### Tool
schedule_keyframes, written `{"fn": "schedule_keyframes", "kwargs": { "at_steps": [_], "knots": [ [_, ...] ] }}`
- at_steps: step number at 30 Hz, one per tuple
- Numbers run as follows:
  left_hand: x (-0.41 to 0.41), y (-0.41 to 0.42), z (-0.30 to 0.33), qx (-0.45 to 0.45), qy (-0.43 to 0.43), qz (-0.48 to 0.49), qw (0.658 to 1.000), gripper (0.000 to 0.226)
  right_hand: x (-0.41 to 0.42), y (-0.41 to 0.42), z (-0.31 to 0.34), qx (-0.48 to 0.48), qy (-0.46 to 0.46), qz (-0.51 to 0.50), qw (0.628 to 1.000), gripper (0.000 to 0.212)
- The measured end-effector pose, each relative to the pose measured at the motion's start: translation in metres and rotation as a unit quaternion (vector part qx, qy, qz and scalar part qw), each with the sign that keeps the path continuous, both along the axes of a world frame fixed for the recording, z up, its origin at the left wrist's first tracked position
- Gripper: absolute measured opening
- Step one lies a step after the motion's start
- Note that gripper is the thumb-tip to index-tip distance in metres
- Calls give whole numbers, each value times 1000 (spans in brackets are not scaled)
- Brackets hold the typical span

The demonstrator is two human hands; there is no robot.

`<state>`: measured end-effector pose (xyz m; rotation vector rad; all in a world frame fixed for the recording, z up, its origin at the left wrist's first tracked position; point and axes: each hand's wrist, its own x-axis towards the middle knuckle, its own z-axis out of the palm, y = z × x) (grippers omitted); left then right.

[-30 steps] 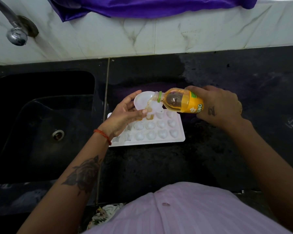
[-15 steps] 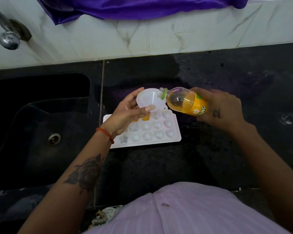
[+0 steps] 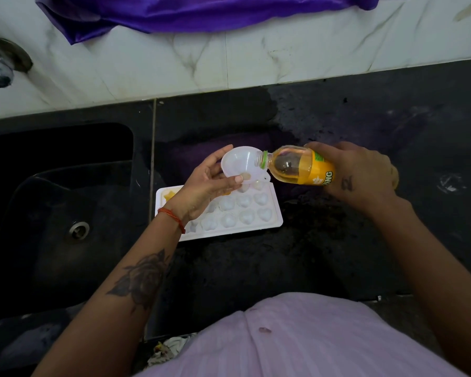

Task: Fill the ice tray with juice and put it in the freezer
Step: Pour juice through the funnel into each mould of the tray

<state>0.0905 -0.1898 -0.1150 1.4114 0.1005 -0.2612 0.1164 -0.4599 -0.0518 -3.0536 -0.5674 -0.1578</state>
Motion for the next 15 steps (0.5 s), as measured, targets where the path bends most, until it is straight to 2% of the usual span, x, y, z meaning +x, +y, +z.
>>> {"fn": "schedule_keyframes", "kwargs": {
  "at_steps": [7, 15],
  "knots": [
    [2, 1, -2, 3, -1, 2, 1000, 71, 3, -1, -1, -3, -3, 2, 1000, 77],
    [4, 3, -3, 7, -4, 2, 1000, 72, 4, 1, 0, 16, -2, 2, 1000, 76]
  ]
}}
